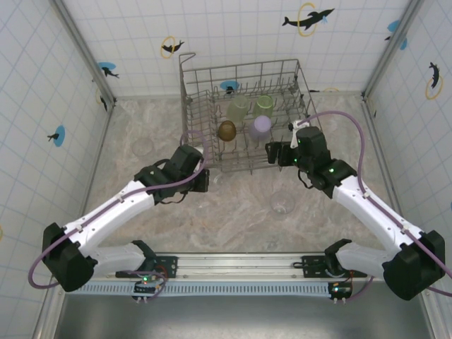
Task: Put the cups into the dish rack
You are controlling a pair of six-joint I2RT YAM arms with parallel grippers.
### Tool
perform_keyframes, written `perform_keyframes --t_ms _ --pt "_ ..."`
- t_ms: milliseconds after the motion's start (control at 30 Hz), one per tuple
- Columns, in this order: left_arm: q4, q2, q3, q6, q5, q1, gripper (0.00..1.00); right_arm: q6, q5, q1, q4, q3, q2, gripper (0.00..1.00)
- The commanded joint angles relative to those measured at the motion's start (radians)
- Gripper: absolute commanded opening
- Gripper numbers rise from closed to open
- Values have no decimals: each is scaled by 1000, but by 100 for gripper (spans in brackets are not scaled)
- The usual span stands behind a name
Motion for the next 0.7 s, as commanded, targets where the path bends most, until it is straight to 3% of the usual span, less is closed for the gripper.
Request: perform_keyframes --t_ms 0,400,667 --pt "-36 29 103 23 -14 -3 0 -12 -21 0 -8 66 6 100" --pt "-75 155 351 91 -34 -3 0 -32 -57 -7 -19 116 63 100" --pt "-84 270 572 149 -54 -3 0 -26 -117 -66 -10 168 87 100"
